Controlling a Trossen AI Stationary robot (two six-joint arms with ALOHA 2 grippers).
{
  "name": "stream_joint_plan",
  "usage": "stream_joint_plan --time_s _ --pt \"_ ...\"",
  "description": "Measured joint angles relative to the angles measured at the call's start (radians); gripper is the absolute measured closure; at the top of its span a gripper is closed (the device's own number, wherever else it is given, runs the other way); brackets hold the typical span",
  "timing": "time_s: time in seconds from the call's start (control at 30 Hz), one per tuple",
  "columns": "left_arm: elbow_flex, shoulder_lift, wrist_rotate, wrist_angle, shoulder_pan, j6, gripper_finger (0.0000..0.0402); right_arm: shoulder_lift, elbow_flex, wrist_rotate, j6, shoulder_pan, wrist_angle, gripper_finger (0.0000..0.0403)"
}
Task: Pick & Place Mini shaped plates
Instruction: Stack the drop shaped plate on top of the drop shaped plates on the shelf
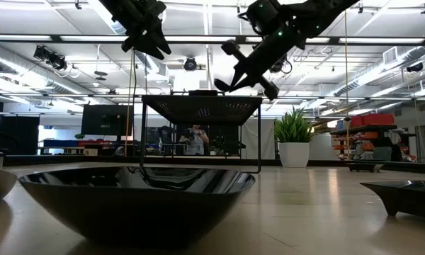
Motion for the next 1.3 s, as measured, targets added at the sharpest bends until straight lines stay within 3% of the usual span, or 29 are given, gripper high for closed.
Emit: stream_joint_plan --time_s 0.13,0.3,0.9,1.3 --pt "0.0 0.0 0.0 0.0 0.0 0.007 0.0225 0.035 0.0 0.072 0.1 0.011 0.011 0.0402" --pt "0.0 0.0 0.0 -0.001 0.0 0.018 0.0225 0.048 -0.001 0.147 0.108 0.025 -0.014 0.0403" --pt "0.0 0.0 0.0 0.0 0.0 0.029 0.0225 0.127 -0.001 0.163 0.134 0.034 0.073 0.04" --pt "0.0 0.0 0.0 0.0 0.0 0.027 0.0225 0.16 -0.001 0.129 0.075 0.036 0.147 0.0318"
